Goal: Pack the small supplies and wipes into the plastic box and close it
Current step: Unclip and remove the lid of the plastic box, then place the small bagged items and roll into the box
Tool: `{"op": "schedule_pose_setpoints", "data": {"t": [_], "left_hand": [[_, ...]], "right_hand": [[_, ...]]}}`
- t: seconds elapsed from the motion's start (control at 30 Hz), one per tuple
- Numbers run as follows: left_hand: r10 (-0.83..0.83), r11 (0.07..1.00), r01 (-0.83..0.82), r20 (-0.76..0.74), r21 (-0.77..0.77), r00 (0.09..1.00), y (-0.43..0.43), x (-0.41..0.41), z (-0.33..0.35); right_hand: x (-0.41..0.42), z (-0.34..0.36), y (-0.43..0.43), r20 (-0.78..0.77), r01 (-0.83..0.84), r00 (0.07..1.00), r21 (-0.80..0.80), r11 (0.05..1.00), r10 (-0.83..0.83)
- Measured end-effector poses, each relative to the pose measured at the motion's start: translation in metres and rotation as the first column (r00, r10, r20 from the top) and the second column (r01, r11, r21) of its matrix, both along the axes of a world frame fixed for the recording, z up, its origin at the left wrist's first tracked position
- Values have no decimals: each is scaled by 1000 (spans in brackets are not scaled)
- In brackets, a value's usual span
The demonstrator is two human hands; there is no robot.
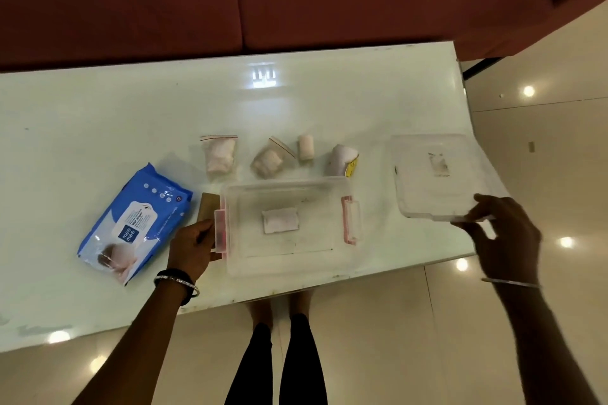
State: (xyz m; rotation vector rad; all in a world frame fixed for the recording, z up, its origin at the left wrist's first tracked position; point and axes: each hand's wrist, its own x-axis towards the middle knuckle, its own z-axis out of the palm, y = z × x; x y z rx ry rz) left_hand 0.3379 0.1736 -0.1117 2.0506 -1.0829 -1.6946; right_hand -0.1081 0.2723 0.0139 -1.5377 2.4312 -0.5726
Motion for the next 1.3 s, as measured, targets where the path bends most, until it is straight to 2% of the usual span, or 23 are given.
{"op": "schedule_pose_setpoints", "data": {"t": [0.13,0.27,0.5,0.6,0.63,0.7,0.77,0.9,1.07,1.17,1.23,1.3], "left_hand": [[-13,1000,13,-5,-14,1000,0,-1,3],[-11,1000,11,5,-23,1000,0,-3,5],[-87,992,96,110,-80,990,-2,-3,17],[-166,979,184,175,-93,971,-6,2,23],[-190,973,213,202,-95,961,-10,5,25],[-199,964,236,256,-123,946,-20,11,31],[-178,954,242,316,-177,932,-31,13,37],[-87,954,163,289,-250,953,-54,1,50],[-101,923,196,285,-330,953,-74,-27,60],[-126,909,225,283,-352,951,-82,-43,58],[-136,907,226,262,-354,955,-85,-50,57],[-147,909,234,262,-344,954,-85,-53,54]], "right_hand": [[9,-62,10,87,125,988,55,991,-129],[16,-103,20,69,99,991,179,979,-113],[29,-121,17,-2,6,1000,381,925,-5],[31,-110,7,13,108,991,476,873,-129],[33,-104,-2,39,185,973,460,868,-228],[44,-89,-27,150,320,911,328,889,-383],[63,-77,-56,231,372,880,207,905,-415],[97,-80,-116,436,427,741,279,860,-510],[118,-109,-167,349,341,760,504,794,-548],[122,-120,-174,322,333,756,560,758,-570],[122,-119,-174,290,388,751,532,753,-593],[123,-110,-173,282,458,770,382,803,-573]]}}
